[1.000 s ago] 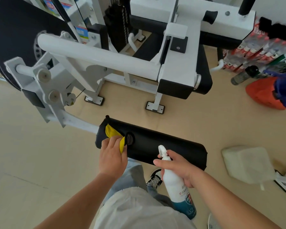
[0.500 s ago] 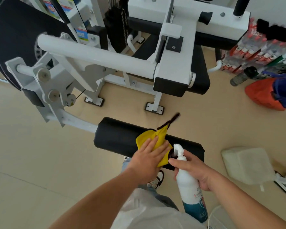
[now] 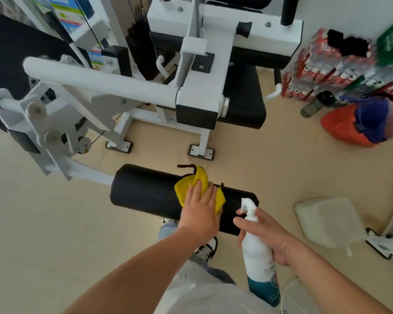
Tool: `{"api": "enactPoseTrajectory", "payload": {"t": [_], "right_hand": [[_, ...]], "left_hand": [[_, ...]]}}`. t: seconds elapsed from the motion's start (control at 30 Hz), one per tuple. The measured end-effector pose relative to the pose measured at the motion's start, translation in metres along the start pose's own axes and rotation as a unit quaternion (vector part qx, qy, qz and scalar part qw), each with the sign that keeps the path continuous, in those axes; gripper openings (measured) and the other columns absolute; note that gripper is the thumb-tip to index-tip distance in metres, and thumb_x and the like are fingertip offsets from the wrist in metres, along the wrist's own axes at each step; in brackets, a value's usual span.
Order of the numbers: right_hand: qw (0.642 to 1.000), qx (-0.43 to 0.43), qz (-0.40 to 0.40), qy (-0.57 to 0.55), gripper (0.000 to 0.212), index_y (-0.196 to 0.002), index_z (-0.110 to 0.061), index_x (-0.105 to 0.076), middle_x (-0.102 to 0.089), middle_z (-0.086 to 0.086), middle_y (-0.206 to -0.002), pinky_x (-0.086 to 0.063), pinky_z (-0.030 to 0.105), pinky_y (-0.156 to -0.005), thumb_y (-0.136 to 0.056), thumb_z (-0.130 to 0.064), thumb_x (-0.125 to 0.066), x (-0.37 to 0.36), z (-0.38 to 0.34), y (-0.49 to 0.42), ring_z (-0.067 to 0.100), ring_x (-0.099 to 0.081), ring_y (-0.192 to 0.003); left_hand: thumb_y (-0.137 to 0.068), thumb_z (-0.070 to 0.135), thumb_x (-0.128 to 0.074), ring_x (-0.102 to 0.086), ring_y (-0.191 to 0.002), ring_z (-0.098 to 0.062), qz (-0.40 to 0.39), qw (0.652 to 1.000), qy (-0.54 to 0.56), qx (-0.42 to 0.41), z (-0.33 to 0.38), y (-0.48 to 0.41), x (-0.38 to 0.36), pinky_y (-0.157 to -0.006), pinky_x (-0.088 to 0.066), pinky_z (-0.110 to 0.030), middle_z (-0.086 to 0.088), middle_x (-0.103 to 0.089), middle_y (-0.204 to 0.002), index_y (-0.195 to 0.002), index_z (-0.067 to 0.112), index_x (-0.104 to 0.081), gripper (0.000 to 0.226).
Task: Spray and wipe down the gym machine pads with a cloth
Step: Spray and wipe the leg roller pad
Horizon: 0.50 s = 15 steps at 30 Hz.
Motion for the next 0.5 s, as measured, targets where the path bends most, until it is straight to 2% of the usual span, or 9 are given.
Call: {"api": "enactPoseTrajectory", "payload": {"t": [0.1, 0.17, 0.23, 0.33, 0.43, 0.5], "right_hand": [[1.0, 0.012, 0.018, 0.011, 0.066, -0.124, -0.018, -0.063, -0.077, 0.024, -0.085, -0.059, 0.04, -0.074, -0.071, -0.044, -0.092, 0.017, 0.005, 0.009, 0.032, -0.074, -0.077], [1.0, 0.019, 0.023, 0.007, 0.073, -0.125, -0.02, -0.064, -0.076, 0.025, -0.084, -0.058, 0.043, -0.078, -0.065, -0.047, -0.095, 0.029, 0.008, 0.016, 0.033, -0.073, -0.075], [0.999, 0.024, 0.027, 0.001, 0.077, -0.125, -0.02, -0.064, -0.075, 0.024, -0.083, -0.058, 0.044, -0.079, -0.061, -0.048, -0.095, 0.039, 0.011, 0.019, 0.033, -0.071, -0.075], [0.999, 0.023, 0.027, -0.012, 0.079, -0.127, -0.016, -0.062, -0.074, 0.023, -0.083, -0.06, 0.038, -0.069, -0.062, -0.045, -0.095, 0.044, 0.012, 0.024, 0.031, -0.07, -0.074], [0.999, 0.024, 0.027, -0.019, 0.07, -0.13, -0.016, -0.062, -0.074, 0.022, -0.083, -0.061, 0.036, -0.066, -0.071, -0.038, -0.091, 0.043, 0.013, 0.029, 0.03, -0.07, -0.073], [0.999, 0.026, 0.031, -0.02, 0.065, -0.13, -0.017, -0.062, -0.075, 0.021, -0.083, -0.06, 0.035, -0.066, -0.074, -0.038, -0.089, 0.043, 0.016, 0.032, 0.029, -0.07, -0.072]], "left_hand": [[-0.107, 0.051, -0.027, 0.014, -0.159, -0.032, -0.041, 0.974, -0.073, -0.212, 0.034, 0.006, -0.012, -0.128, 0.007, -0.054, -0.002, -0.006, -0.174, -0.166, 0.02, -0.011, 0.068], [-0.106, 0.048, -0.034, 0.015, -0.158, -0.031, -0.023, 0.959, -0.115, -0.259, 0.01, 0.01, -0.014, -0.127, 0.009, -0.051, 0.002, -0.001, -0.172, -0.166, 0.022, -0.009, 0.07], [-0.103, 0.047, -0.036, 0.015, -0.158, -0.03, 0.004, 0.974, -0.115, -0.196, -0.036, 0.011, -0.013, -0.128, 0.005, -0.05, 0.002, 0.006, -0.171, -0.166, 0.023, -0.001, 0.075], [-0.102, 0.052, -0.019, 0.001, -0.16, -0.032, 0.064, 0.995, -0.079, 0.01, -0.09, 0.018, -0.002, -0.13, -0.007, -0.052, -0.003, -0.015, -0.173, -0.166, 0.022, -0.014, 0.072], [-0.104, 0.052, -0.012, -0.004, -0.159, -0.037, 0.077, 0.977, 0.011, 0.196, -0.052, 0.006, -0.001, -0.129, -0.002, -0.054, -0.002, -0.023, -0.171, -0.165, 0.02, -0.021, 0.069], [-0.106, 0.051, -0.016, 0.005, -0.159, -0.039, 0.046, 0.969, 0.066, 0.232, -0.003, -0.01, -0.001, -0.127, 0.007, -0.058, -0.001, -0.016, -0.173, -0.166, 0.02, -0.014, 0.067]]}}
Point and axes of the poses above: each hand's wrist, its own y-axis away from the middle knuckle, its own x-axis out of the back of the hand, z = x × y, the point moved 1 cm from there along -y, towards the middle knuckle
